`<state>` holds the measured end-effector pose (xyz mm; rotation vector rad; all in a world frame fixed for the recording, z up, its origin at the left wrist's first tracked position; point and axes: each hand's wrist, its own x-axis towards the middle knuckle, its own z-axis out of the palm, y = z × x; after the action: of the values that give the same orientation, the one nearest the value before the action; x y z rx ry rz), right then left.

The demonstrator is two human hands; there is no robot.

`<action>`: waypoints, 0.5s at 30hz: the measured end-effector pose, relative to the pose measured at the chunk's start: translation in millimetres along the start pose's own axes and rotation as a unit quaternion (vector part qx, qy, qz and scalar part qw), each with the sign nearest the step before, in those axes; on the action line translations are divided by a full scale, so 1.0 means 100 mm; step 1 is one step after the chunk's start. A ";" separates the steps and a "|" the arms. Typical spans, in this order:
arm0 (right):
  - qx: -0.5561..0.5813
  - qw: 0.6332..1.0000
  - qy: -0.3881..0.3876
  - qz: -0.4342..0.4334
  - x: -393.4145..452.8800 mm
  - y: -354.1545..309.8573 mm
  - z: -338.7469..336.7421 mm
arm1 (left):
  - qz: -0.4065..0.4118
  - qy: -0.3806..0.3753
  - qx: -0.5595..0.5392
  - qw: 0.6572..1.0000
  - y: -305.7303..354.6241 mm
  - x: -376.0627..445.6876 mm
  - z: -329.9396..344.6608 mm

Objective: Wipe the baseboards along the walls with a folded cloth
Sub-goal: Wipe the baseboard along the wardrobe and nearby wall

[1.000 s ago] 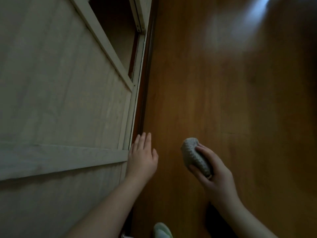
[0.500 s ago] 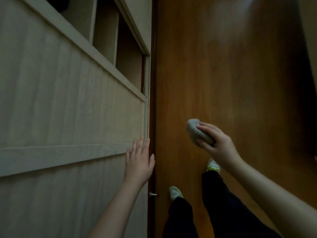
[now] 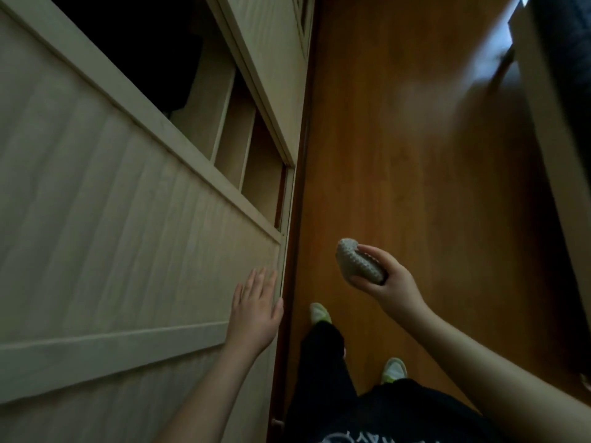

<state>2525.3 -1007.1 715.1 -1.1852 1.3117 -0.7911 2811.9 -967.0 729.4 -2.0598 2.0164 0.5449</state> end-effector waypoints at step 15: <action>-0.050 0.995 0.084 -0.027 1.69 -0.46 0.16 | 0.049 -0.082 -0.012 0.995 -0.37 2.11 -0.24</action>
<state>2575.0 -1176.2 707.1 -1.2598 1.4767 -0.8882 2850.6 -1168.7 662.6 -1.8692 2.0315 0.7343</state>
